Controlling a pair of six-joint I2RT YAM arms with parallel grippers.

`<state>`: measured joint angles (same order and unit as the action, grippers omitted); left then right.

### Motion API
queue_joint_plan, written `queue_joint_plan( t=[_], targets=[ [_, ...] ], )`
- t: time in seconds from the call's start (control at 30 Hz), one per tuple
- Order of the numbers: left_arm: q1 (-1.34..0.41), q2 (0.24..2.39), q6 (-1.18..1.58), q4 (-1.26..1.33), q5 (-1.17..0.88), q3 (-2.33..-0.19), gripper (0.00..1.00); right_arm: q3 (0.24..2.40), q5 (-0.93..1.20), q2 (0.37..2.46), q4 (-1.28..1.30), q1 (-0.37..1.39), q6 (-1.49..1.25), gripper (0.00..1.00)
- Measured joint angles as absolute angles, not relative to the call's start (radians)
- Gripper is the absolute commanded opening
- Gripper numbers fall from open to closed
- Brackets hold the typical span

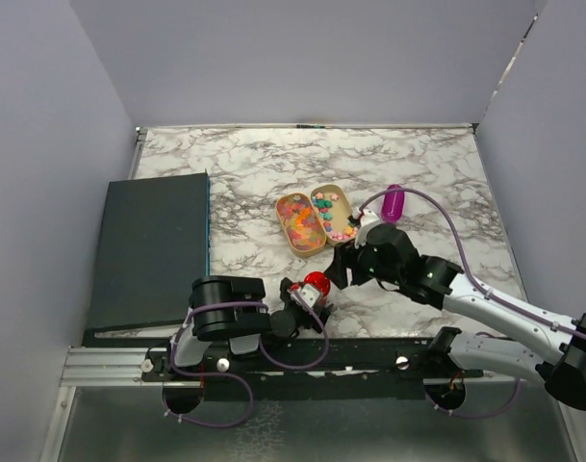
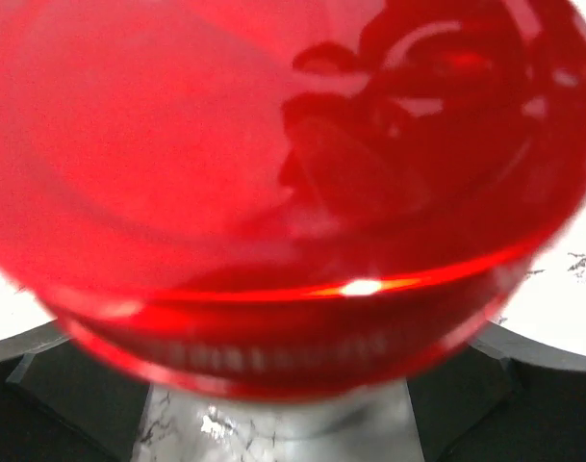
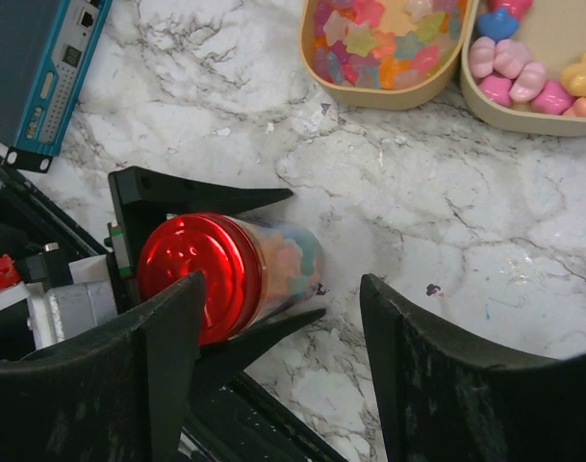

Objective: Pack the candies
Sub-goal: Screw the bottle lid onto the packing bottle.

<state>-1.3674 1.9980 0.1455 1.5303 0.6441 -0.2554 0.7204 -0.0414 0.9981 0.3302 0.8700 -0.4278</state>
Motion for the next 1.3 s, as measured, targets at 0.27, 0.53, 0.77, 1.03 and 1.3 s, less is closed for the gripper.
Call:
queue_joint_plan(
  t=[0.27, 0.53, 0.77, 1.03, 1.3],
  targets=[
    [-1.307, 2.018, 0.122, 1.533, 0.546, -0.289, 0.65, 0.72, 0.091, 1.065, 0.273, 0.81, -0.407, 0.5],
    [-1.247, 2.021, 0.109, 1.535, 0.417, -0.29, 0.47, 0.718, 0.202, 1.105, 0.226, 0.762, -0.395, 0.41],
    [-1.193, 2.023, 0.111, 1.538, 0.304, -0.294, 0.37, 0.7, 0.276, 1.106, 0.202, 0.752, -0.392, 0.34],
    [-1.162, 2.037, 0.115, 1.539, 0.234, -0.305, 0.37, 0.687, 0.282, 1.106, 0.191, 0.731, -0.391, 0.12],
    [-1.154, 2.038, 0.117, 1.539, 0.229, -0.305, 0.36, 0.639, 0.282, 1.055, 0.162, 0.724, -0.397, 0.02]
  ],
)
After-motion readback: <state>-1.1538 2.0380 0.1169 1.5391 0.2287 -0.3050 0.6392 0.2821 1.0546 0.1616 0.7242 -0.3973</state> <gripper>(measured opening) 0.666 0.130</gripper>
